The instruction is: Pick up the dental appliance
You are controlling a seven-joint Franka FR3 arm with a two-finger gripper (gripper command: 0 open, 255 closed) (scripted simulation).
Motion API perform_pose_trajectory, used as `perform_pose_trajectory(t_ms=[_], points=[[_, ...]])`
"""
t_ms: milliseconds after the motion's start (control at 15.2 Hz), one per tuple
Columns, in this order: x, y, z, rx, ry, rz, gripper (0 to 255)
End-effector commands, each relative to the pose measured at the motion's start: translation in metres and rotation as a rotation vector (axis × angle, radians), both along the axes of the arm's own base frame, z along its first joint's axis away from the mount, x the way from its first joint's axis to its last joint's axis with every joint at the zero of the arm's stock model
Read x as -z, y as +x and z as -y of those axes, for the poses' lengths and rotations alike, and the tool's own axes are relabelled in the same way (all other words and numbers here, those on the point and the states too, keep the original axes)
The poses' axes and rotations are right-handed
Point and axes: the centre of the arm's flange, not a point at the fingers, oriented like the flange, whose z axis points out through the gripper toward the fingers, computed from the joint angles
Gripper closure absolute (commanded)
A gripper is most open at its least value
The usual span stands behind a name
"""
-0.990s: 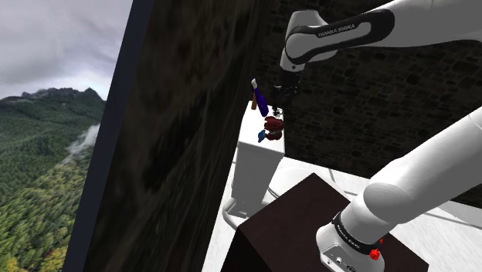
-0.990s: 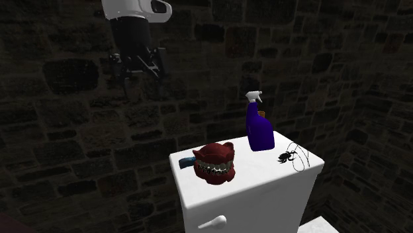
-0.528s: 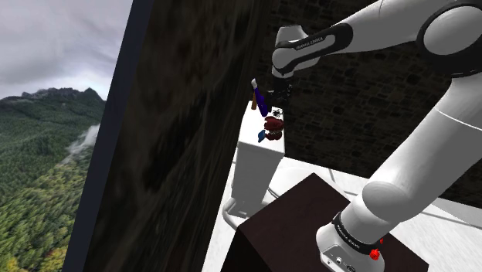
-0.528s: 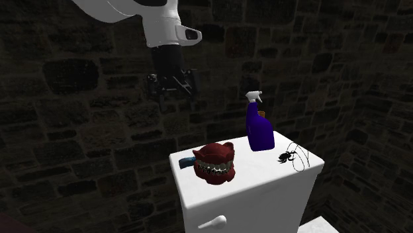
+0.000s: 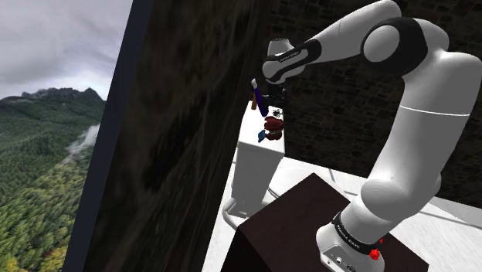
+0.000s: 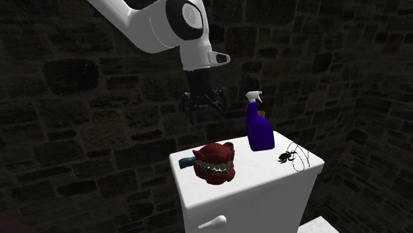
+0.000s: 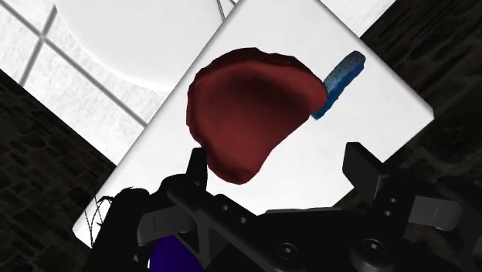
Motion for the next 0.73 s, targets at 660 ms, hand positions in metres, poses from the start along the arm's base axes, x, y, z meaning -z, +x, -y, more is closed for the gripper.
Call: perform_pose_trajectory(t_ms=[660], points=[[0.072,0.045,0.044,0.042,-0.045,-0.016,0]])
